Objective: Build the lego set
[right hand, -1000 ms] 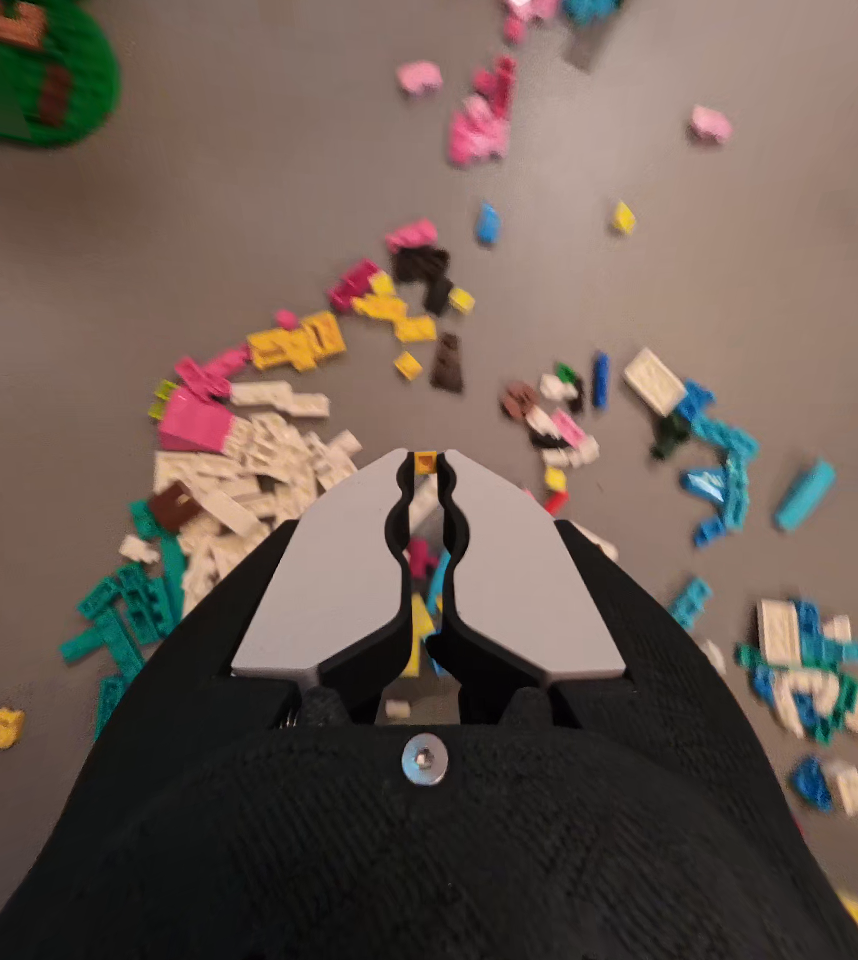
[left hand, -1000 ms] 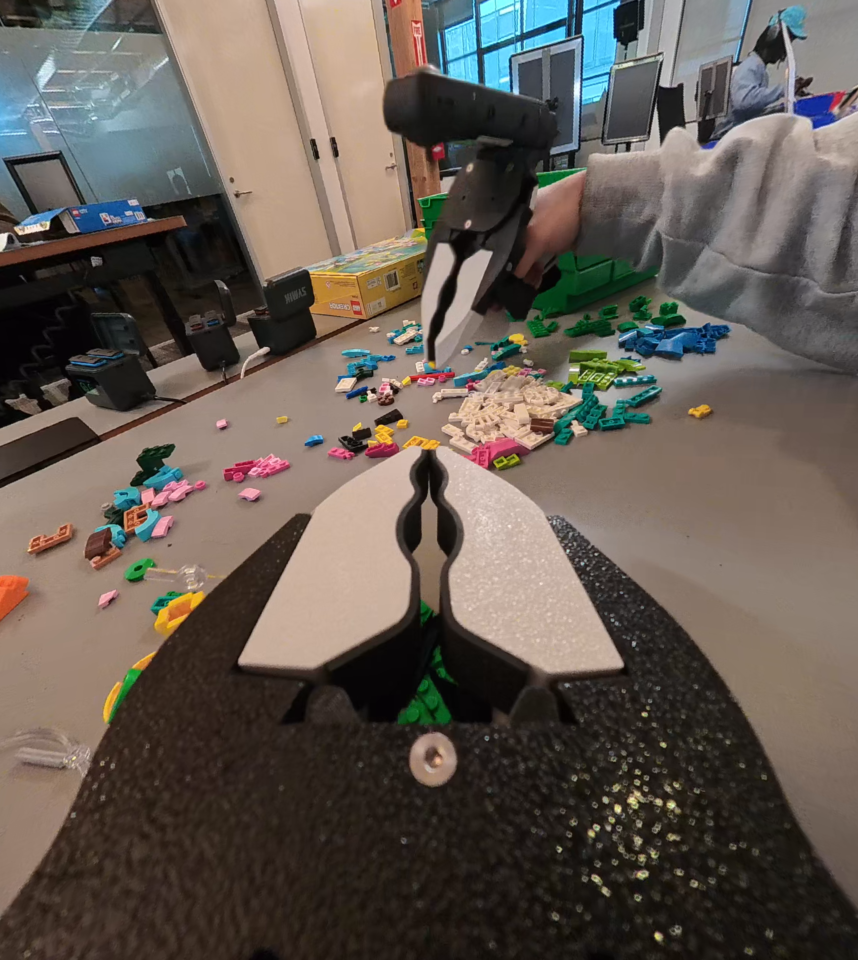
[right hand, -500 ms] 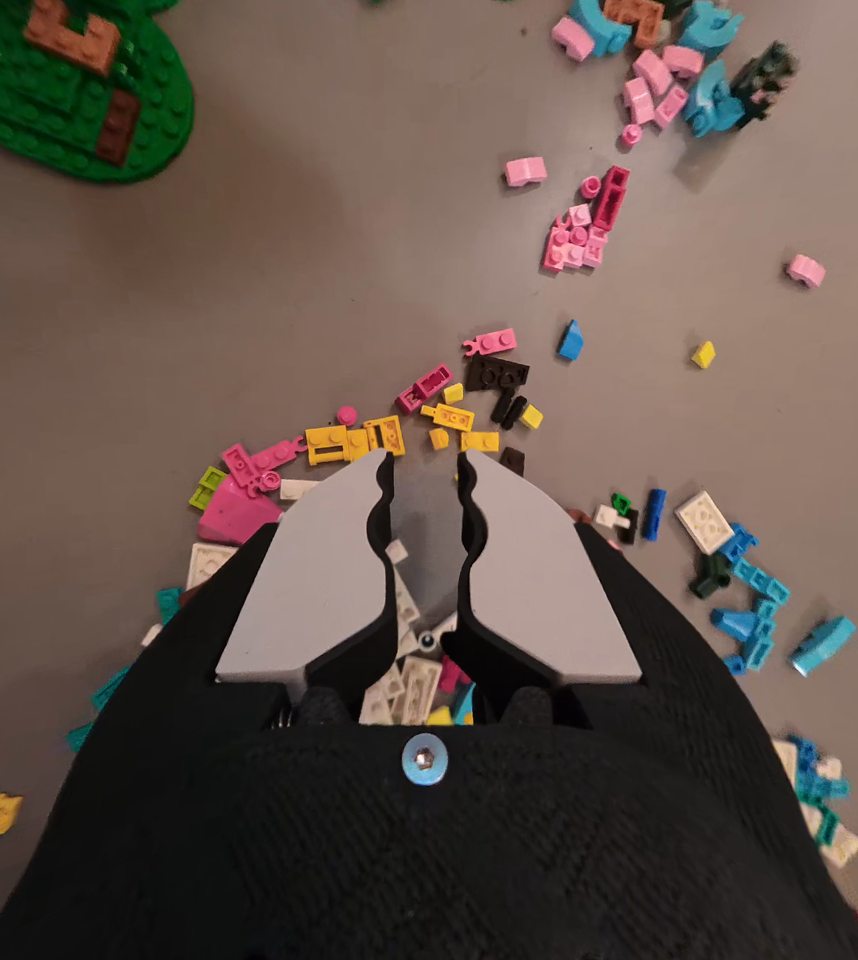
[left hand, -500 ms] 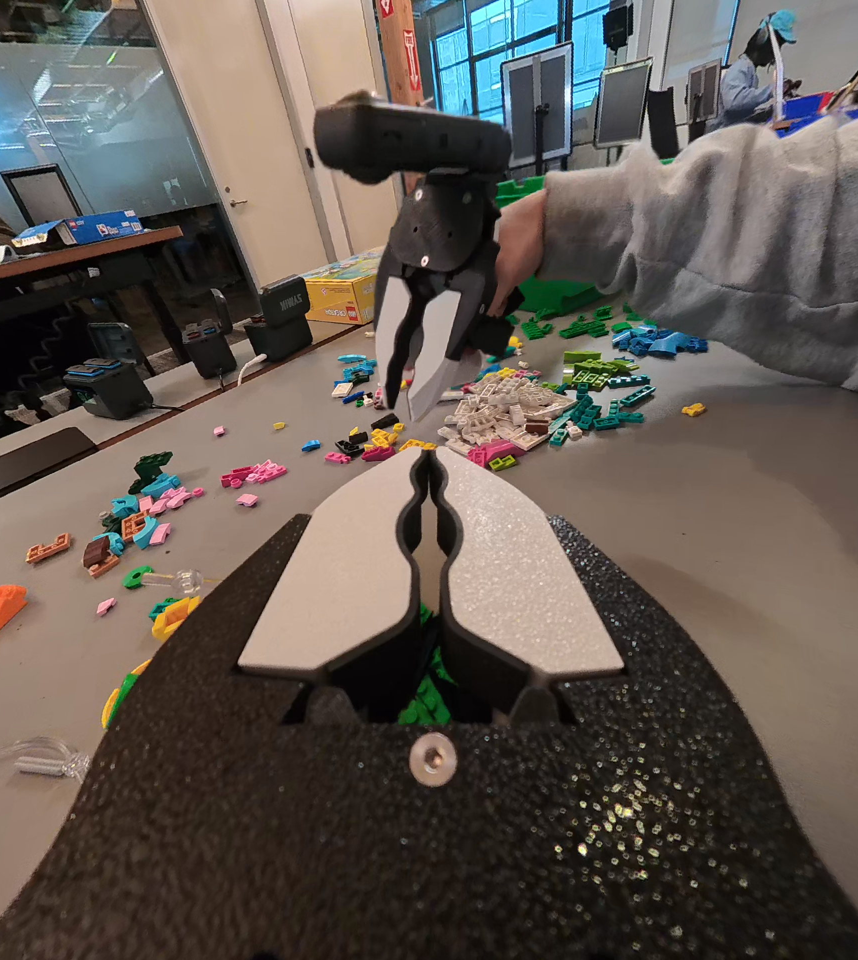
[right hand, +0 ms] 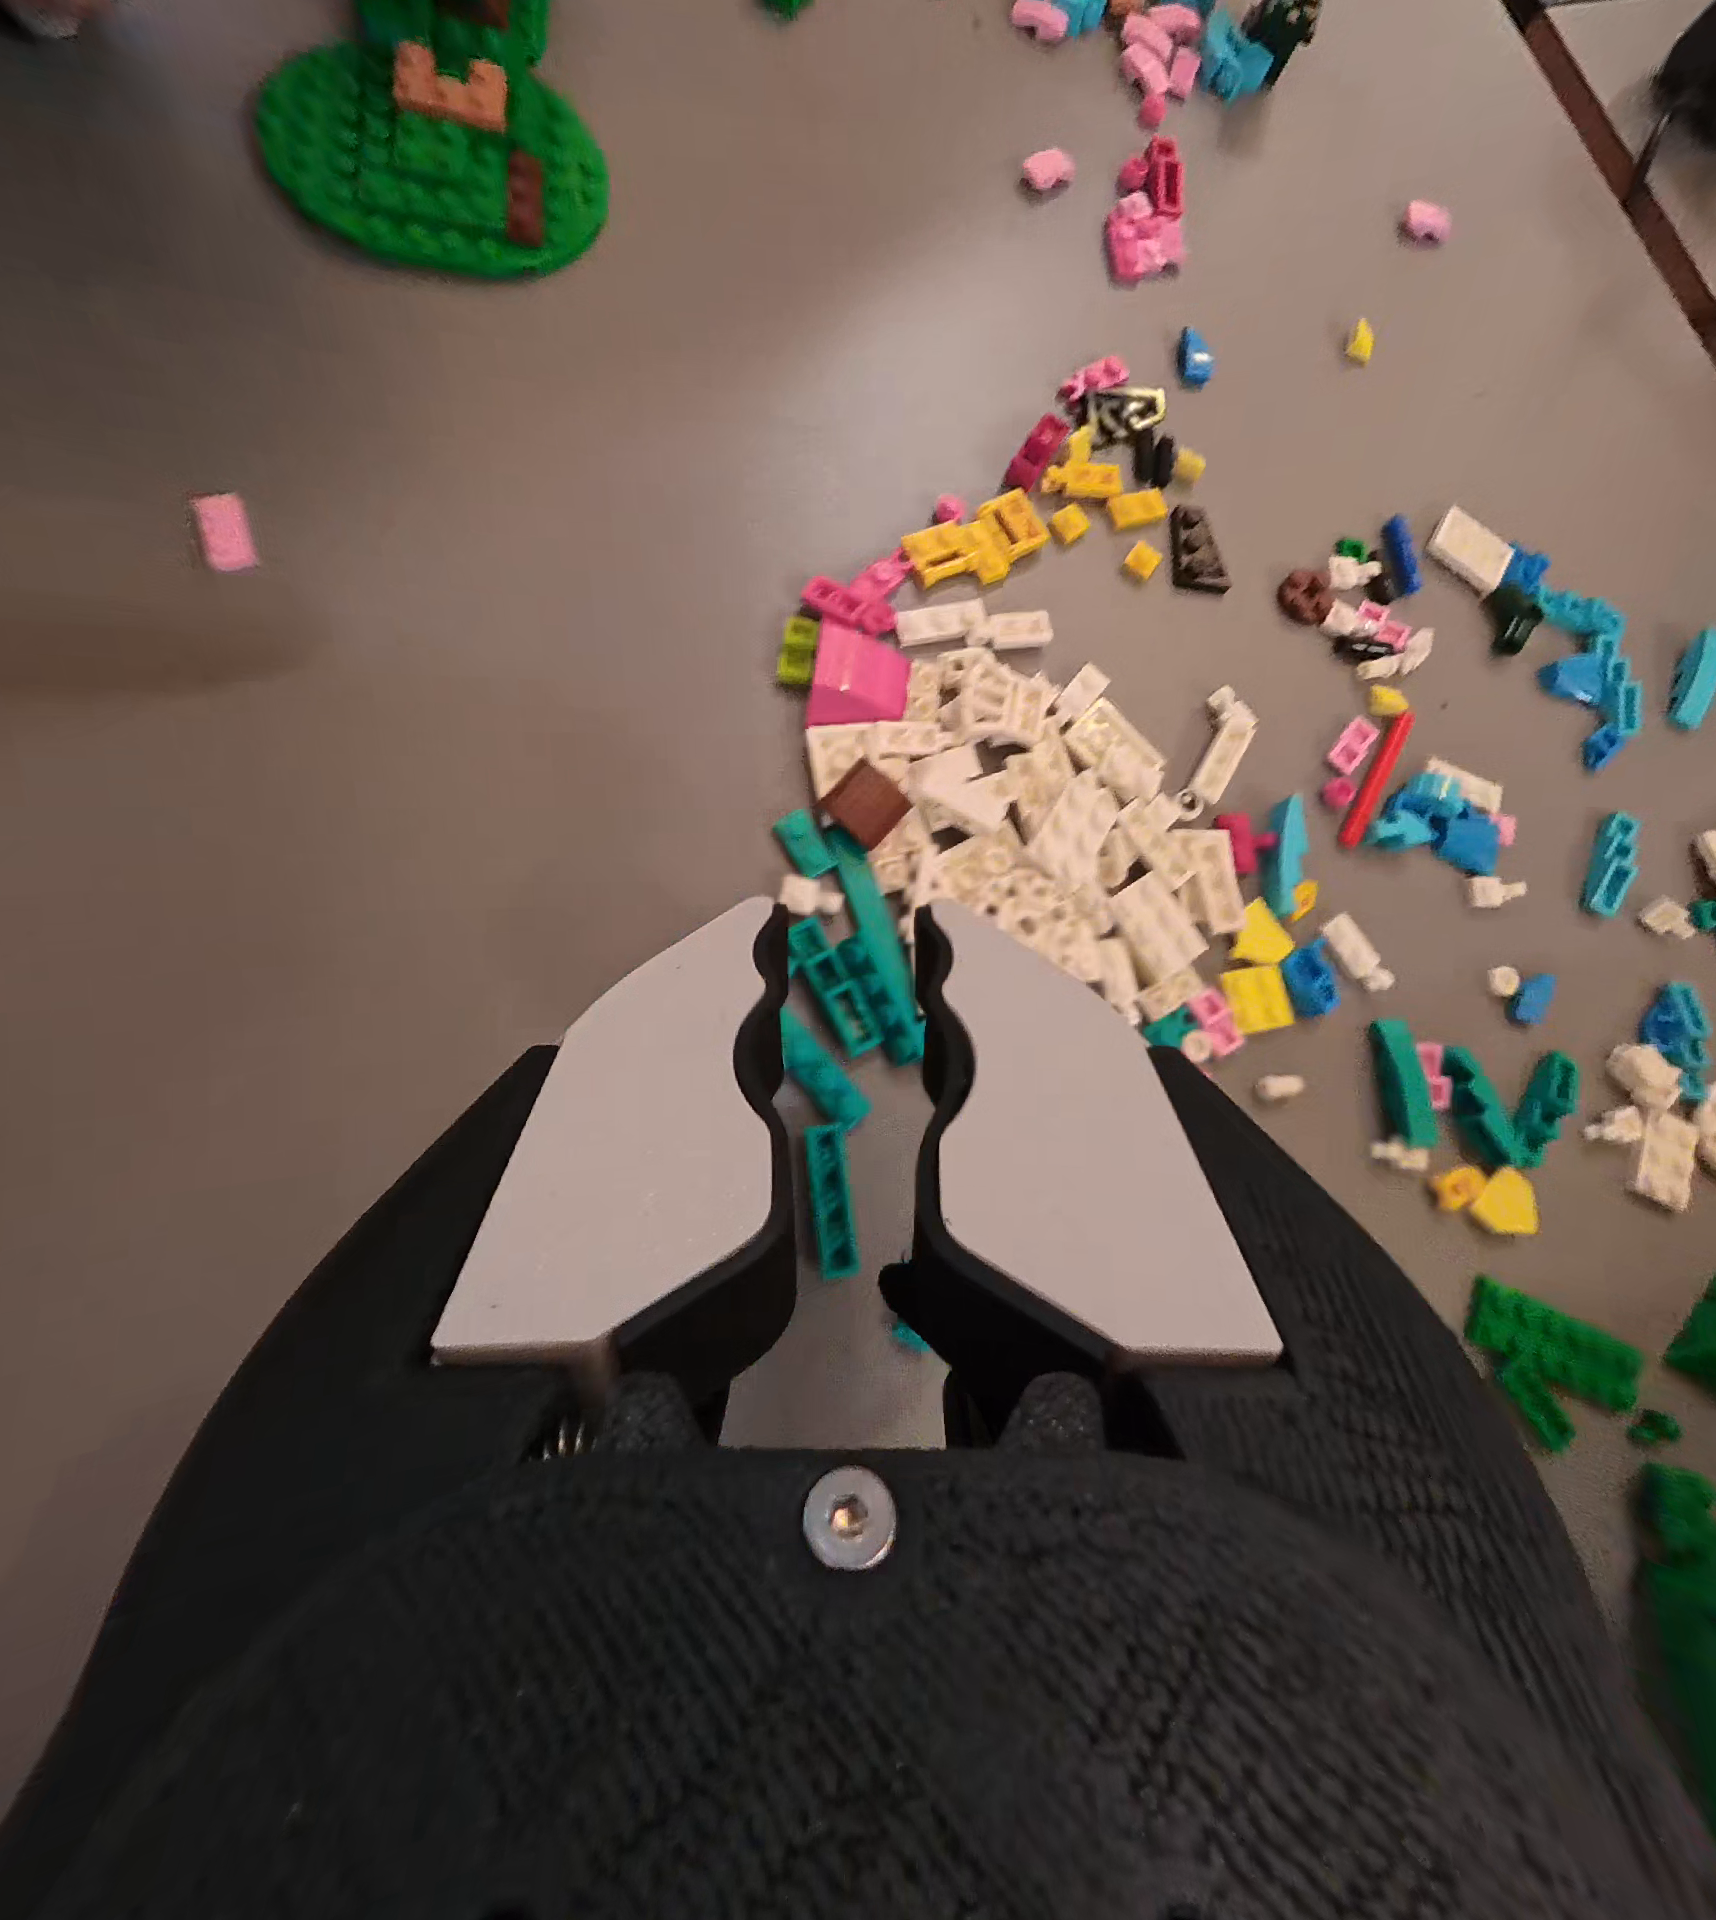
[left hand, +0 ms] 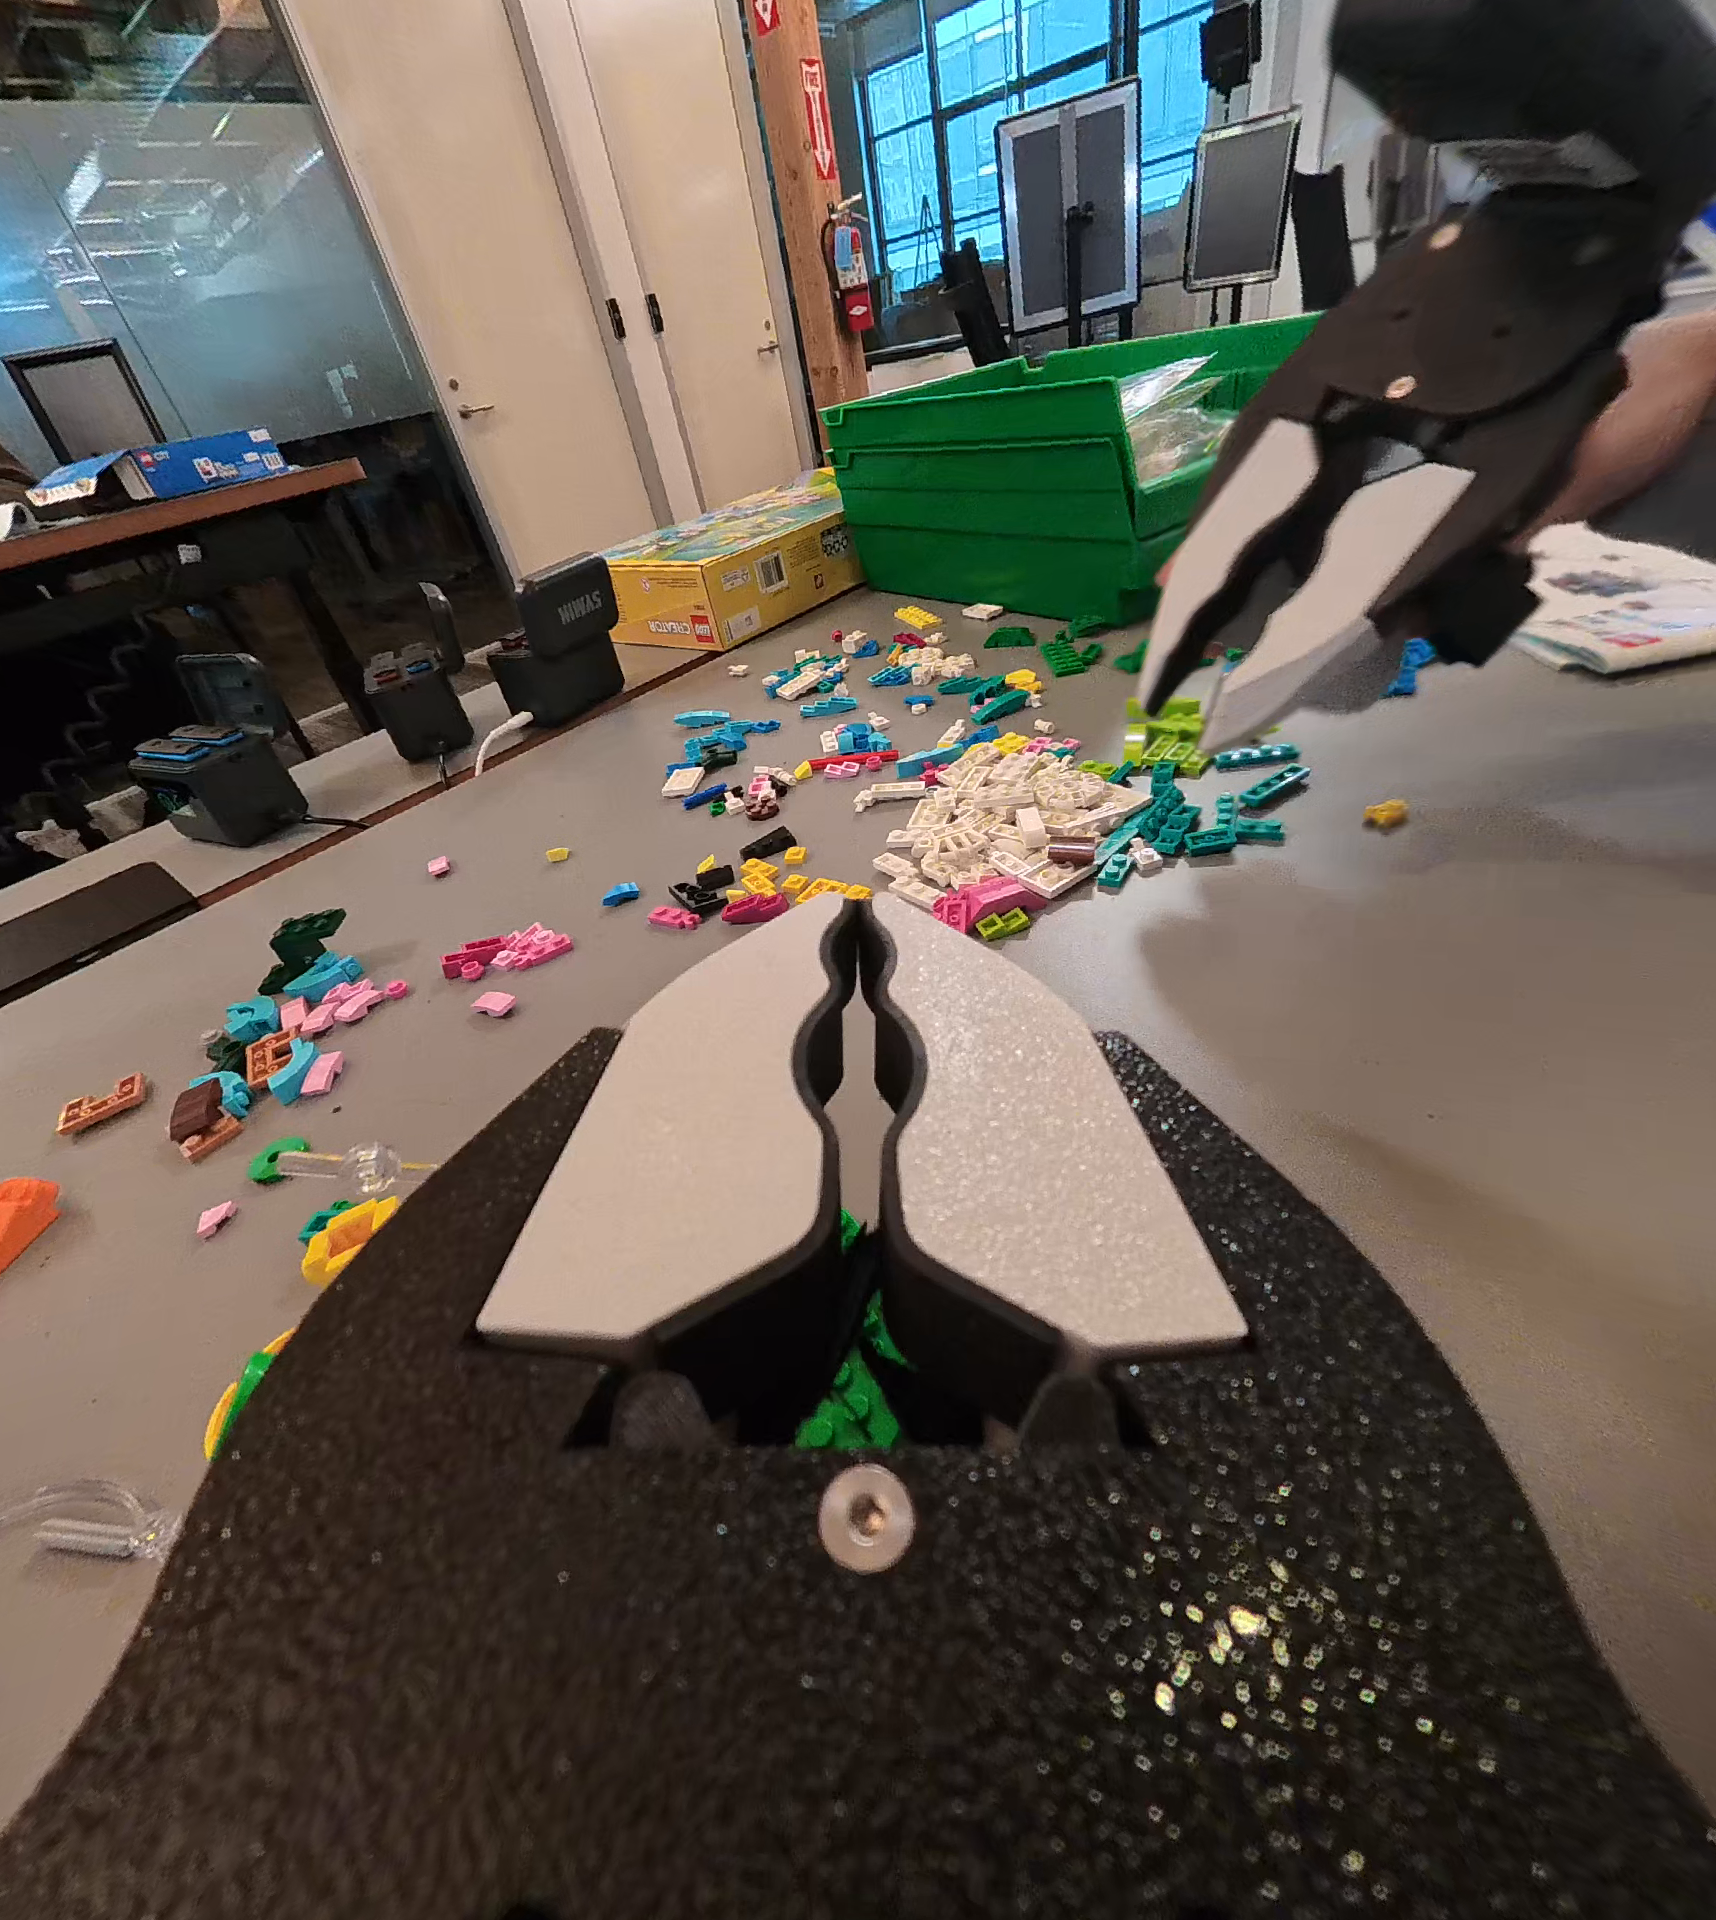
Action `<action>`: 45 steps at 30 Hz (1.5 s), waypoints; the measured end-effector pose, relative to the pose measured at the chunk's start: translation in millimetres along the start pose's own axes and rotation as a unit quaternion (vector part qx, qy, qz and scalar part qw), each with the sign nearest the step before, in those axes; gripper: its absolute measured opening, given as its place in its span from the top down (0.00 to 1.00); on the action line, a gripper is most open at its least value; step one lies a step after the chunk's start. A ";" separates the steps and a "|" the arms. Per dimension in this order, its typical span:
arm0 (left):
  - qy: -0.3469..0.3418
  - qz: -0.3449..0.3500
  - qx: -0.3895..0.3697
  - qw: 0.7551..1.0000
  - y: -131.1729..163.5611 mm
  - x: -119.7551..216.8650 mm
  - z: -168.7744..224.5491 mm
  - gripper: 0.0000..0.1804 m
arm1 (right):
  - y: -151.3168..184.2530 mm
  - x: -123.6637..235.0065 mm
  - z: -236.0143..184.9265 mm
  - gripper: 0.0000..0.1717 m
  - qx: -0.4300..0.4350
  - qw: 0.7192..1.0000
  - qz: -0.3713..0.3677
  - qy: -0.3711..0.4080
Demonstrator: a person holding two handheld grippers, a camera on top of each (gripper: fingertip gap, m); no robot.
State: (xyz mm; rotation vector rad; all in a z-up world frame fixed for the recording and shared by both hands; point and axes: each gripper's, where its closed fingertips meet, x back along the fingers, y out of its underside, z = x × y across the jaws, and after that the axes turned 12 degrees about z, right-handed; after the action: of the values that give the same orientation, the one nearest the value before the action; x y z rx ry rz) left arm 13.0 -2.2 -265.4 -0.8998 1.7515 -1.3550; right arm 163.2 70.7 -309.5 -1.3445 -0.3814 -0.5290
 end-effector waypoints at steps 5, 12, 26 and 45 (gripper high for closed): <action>-0.010 0.014 0.018 1.000 -8.7 3.8 -2.4 1.00 | -12.7 9.3 -18.3 0.87 -0.009 0.998 0.063 0.030; 0.011 -0.010 0.032 0.999 -10.7 -13.1 27.6 1.00 | -36.0 7.2 -37.7 0.86 -0.034 0.979 0.184 0.080; 0.038 0.023 0.077 0.996 -13.2 -14.7 49.2 0.99 | -52.9 -10.9 -74.0 0.86 -0.002 0.979 0.200 0.029; 0.044 0.026 0.067 0.996 -15.0 -13.5 52.3 0.99 | -39.7 -23.6 -89.3 0.85 0.002 0.990 0.142 -0.012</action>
State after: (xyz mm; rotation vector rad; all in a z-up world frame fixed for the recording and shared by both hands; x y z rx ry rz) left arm 66.5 -17.6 -258.1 -0.7261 1.7150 -1.4791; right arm 117.8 -19.0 -307.4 -1.3736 -0.2048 -0.2741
